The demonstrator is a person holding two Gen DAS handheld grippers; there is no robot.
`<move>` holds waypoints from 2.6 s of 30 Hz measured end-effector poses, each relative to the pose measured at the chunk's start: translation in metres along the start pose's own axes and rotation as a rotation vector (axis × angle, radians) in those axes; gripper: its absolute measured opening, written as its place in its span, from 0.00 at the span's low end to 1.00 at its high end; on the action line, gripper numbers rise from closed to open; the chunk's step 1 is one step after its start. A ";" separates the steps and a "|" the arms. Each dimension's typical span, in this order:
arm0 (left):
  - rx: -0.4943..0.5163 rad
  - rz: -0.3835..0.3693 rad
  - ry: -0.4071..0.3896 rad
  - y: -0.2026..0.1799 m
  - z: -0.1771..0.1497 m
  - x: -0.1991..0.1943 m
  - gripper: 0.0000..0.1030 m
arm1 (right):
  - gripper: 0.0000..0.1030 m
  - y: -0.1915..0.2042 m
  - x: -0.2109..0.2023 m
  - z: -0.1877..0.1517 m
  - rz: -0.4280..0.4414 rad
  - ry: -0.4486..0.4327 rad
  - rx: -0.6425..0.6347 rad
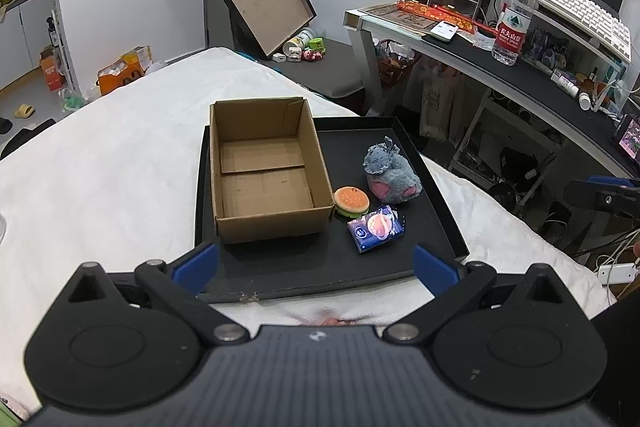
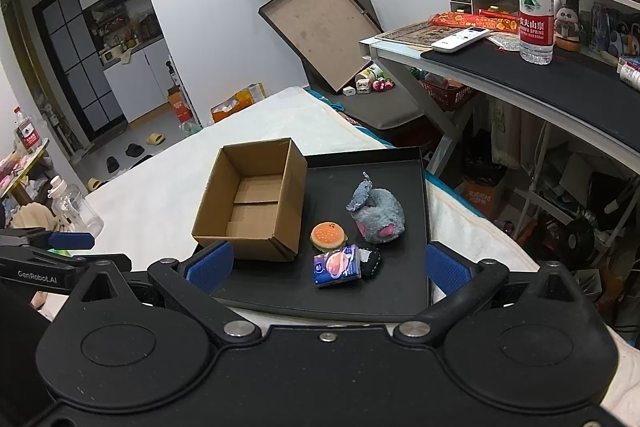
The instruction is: Organize soft objects
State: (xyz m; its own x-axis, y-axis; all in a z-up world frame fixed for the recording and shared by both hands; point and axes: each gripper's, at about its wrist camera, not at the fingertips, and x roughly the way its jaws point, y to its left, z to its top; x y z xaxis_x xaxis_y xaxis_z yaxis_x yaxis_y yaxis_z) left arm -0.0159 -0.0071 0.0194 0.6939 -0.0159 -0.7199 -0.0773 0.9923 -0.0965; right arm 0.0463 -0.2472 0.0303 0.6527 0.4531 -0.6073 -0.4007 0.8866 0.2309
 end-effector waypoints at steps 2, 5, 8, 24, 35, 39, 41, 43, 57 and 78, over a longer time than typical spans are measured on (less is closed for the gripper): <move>0.000 0.003 -0.001 0.000 0.000 -0.001 1.00 | 1.00 0.000 0.000 0.000 0.000 0.001 0.001; 0.000 0.004 -0.001 0.000 0.000 -0.001 1.00 | 1.00 0.001 0.000 0.000 -0.001 0.004 0.003; -0.003 0.006 0.001 0.001 0.000 -0.002 1.00 | 1.00 0.002 0.000 0.001 -0.003 0.006 0.002; 0.006 0.003 -0.006 0.001 -0.001 -0.003 1.00 | 1.00 0.000 0.000 0.003 -0.015 0.007 0.003; 0.020 0.003 -0.004 -0.004 0.002 -0.003 1.00 | 1.00 -0.003 0.001 0.002 -0.013 0.009 0.010; 0.020 0.003 -0.004 -0.004 0.001 -0.003 1.00 | 1.00 -0.003 0.001 0.001 -0.015 0.008 0.006; 0.022 0.003 -0.004 -0.005 0.001 -0.002 1.00 | 1.00 -0.003 0.001 0.001 -0.018 0.010 0.007; 0.021 0.003 -0.004 -0.005 0.001 -0.002 1.00 | 1.00 -0.003 0.001 0.001 -0.022 0.011 0.008; 0.028 -0.008 -0.005 -0.004 0.001 0.005 1.00 | 1.00 -0.013 0.010 -0.003 -0.027 0.014 0.012; -0.037 0.010 0.039 0.019 0.012 0.067 1.00 | 1.00 -0.052 0.062 -0.003 -0.003 0.036 0.032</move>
State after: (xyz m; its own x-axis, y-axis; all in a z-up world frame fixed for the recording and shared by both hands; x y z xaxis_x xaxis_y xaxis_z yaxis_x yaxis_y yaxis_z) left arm 0.0379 0.0122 -0.0226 0.6650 -0.0113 -0.7468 -0.1111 0.9873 -0.1139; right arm 0.1056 -0.2661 -0.0217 0.6299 0.4476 -0.6347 -0.3782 0.8906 0.2527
